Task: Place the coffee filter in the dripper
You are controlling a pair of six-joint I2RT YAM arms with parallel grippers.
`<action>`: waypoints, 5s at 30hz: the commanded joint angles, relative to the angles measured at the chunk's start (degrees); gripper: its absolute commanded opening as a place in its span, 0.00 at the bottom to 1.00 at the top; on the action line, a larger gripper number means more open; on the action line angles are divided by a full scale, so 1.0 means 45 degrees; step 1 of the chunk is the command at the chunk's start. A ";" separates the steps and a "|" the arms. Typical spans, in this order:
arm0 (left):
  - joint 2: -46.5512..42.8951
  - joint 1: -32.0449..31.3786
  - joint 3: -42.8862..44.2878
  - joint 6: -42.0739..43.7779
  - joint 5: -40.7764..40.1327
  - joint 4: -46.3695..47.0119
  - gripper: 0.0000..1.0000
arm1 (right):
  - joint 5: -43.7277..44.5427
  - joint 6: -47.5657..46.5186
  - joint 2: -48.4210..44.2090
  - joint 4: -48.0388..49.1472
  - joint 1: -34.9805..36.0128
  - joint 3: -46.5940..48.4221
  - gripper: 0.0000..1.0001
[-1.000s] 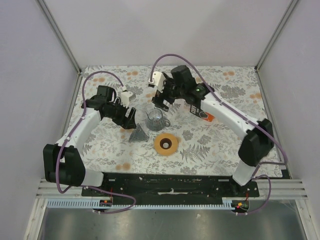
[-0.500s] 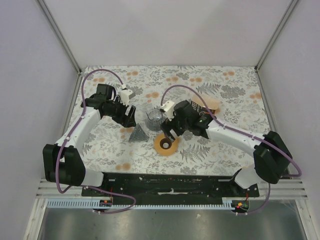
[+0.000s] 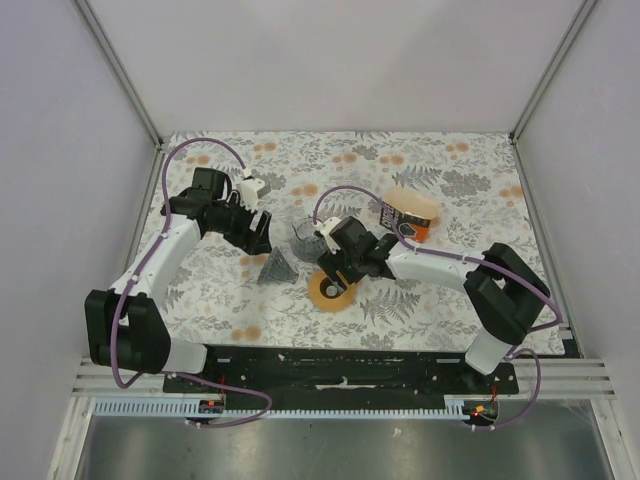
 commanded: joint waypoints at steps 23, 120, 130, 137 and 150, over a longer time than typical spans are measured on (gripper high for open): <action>-0.0407 0.0016 0.0121 -0.0236 -0.0178 0.0082 0.84 | -0.2663 -0.2980 -0.1815 -0.1999 0.0069 0.1095 0.00; -0.3374 -0.3049 0.1779 0.6026 -0.3103 -0.5497 0.02 | -0.3835 -0.2221 0.0094 -0.4306 -0.1708 1.0175 0.80; -0.6379 -0.3440 0.2878 1.3971 -0.6293 -0.3753 0.02 | -0.3427 -0.1750 0.0154 -0.3721 -0.0343 1.1291 0.98; -1.0188 -0.3421 -0.2294 2.2566 -0.5082 0.0312 0.02 | -0.2353 -0.1712 0.0154 -0.2961 0.0869 1.1625 0.98; -1.1149 -0.3441 -0.3765 2.4939 -0.4750 0.0883 0.02 | -0.0986 -0.1770 0.1675 -0.2431 0.2062 1.1876 0.93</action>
